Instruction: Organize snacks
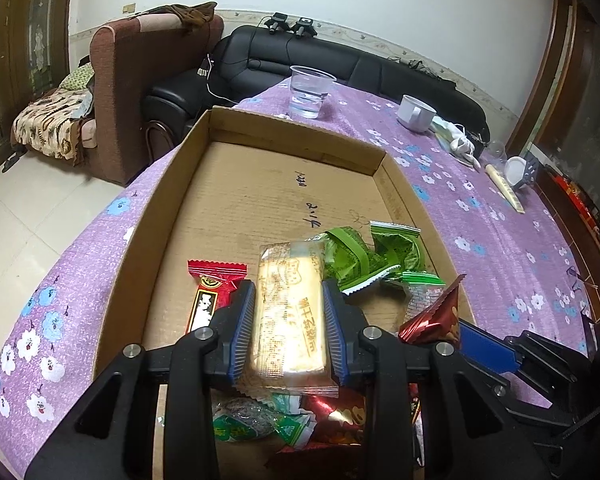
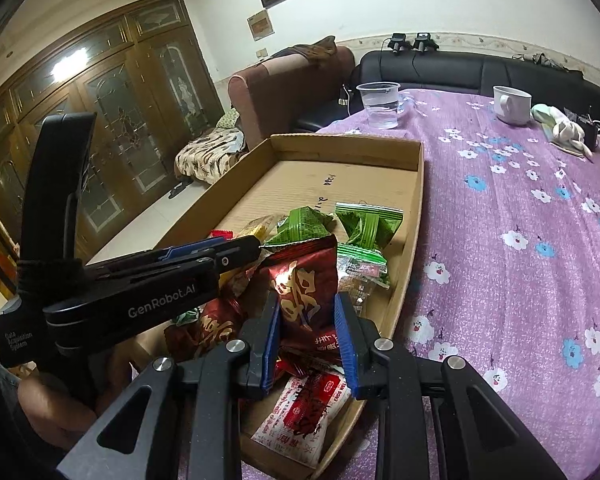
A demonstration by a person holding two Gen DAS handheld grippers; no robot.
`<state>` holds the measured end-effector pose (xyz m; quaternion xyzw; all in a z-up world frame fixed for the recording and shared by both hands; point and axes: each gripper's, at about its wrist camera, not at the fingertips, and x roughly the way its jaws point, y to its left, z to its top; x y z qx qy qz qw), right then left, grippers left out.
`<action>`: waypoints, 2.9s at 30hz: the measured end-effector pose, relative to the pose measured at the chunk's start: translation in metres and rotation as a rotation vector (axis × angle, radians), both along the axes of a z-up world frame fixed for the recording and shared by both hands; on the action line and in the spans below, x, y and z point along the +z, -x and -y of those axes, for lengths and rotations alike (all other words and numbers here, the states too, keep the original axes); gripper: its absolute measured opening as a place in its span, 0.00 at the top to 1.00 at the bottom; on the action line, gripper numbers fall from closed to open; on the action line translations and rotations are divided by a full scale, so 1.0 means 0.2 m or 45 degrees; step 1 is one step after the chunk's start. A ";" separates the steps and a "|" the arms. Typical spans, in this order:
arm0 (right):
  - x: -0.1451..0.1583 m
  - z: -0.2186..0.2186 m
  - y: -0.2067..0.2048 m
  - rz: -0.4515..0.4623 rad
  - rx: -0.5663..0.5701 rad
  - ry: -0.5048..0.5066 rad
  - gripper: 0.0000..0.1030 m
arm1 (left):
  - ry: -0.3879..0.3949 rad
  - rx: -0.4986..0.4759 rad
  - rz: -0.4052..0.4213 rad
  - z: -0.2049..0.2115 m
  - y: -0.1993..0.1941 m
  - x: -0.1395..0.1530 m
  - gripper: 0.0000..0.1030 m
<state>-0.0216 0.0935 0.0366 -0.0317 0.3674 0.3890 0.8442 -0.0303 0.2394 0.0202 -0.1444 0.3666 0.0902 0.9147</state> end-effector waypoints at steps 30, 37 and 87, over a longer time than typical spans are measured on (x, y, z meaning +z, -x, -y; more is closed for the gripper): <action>-0.02 -0.02 -0.04 0.011 -0.018 0.009 0.69 | -0.037 0.038 -0.018 0.00 0.00 -0.01 0.67; -0.02 -0.03 -0.01 0.042 0.005 0.036 0.62 | -0.048 0.063 -0.025 -0.01 0.01 -0.01 0.63; 0.26 0.59 0.19 0.209 -0.371 -0.053 0.19 | -0.511 0.171 -0.091 0.38 0.21 0.10 0.17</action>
